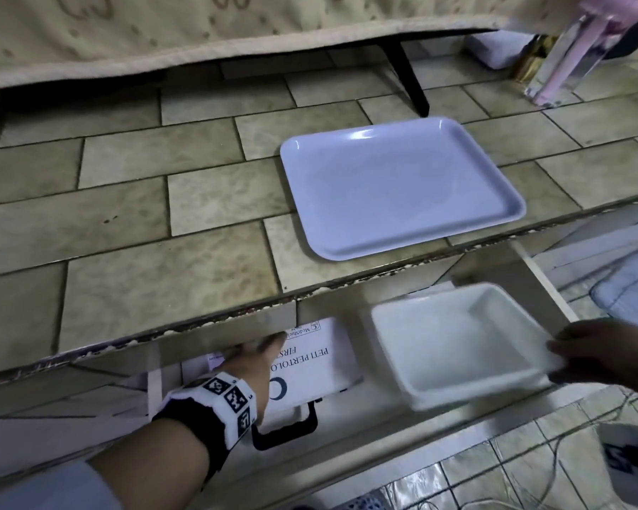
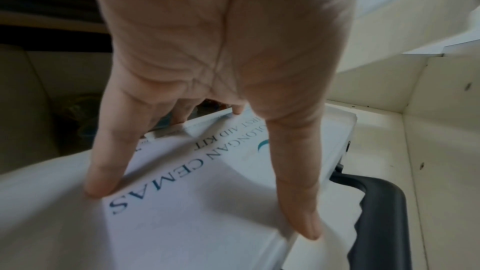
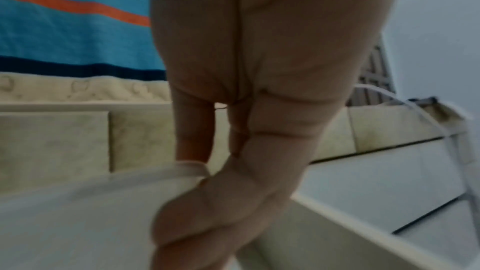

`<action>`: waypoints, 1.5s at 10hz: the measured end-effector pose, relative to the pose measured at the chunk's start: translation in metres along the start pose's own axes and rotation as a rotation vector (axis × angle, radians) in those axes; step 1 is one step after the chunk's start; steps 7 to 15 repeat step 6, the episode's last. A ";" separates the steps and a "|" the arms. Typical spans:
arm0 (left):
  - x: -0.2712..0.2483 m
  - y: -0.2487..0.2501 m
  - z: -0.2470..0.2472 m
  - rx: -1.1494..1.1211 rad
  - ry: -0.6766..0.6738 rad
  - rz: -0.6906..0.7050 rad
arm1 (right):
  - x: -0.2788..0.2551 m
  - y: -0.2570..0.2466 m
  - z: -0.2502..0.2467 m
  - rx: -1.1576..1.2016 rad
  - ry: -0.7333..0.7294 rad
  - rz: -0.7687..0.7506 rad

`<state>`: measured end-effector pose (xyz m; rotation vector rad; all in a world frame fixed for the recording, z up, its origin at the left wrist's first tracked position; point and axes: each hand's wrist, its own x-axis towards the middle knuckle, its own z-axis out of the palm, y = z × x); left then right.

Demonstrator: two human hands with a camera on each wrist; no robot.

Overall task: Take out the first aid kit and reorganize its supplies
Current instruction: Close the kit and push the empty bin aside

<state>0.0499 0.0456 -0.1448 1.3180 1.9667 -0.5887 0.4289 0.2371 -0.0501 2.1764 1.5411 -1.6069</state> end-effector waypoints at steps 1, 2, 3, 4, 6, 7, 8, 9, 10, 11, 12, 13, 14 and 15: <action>0.002 0.002 -0.001 0.052 -0.011 0.010 | 0.017 -0.023 0.016 -0.423 0.091 -0.352; 0.003 0.003 -0.002 0.024 -0.026 -0.020 | 0.067 -0.020 0.016 -0.788 0.062 -0.828; 0.002 0.008 -0.005 0.025 -0.066 -0.029 | 0.092 -0.023 0.037 -1.270 -0.112 -0.530; 0.000 0.009 -0.007 0.046 -0.079 -0.022 | 0.054 -0.054 0.068 -0.922 -0.045 -0.217; -0.007 0.009 -0.014 0.031 -0.159 -0.036 | -0.007 -0.061 0.108 -1.328 -0.055 -0.207; -0.007 0.009 -0.014 0.031 -0.159 -0.036 | -0.007 -0.061 0.108 -1.328 -0.055 -0.207; -0.007 0.009 -0.014 0.031 -0.159 -0.036 | -0.007 -0.061 0.108 -1.328 -0.055 -0.207; -0.007 0.009 -0.014 0.031 -0.159 -0.036 | -0.007 -0.061 0.108 -1.328 -0.055 -0.207; -0.007 0.009 -0.014 0.031 -0.159 -0.036 | -0.007 -0.061 0.108 -1.328 -0.055 -0.207; -0.007 0.009 -0.014 0.031 -0.159 -0.036 | -0.007 -0.061 0.108 -1.328 -0.055 -0.207; -0.007 0.009 -0.014 0.031 -0.159 -0.036 | -0.007 -0.061 0.108 -1.328 -0.055 -0.207; -0.007 0.009 -0.014 0.031 -0.159 -0.036 | -0.007 -0.061 0.108 -1.328 -0.055 -0.207; -0.007 0.009 -0.014 0.031 -0.159 -0.036 | -0.007 -0.061 0.108 -1.328 -0.055 -0.207; -0.007 0.009 -0.014 0.031 -0.159 -0.036 | -0.007 -0.061 0.108 -1.328 -0.055 -0.207</action>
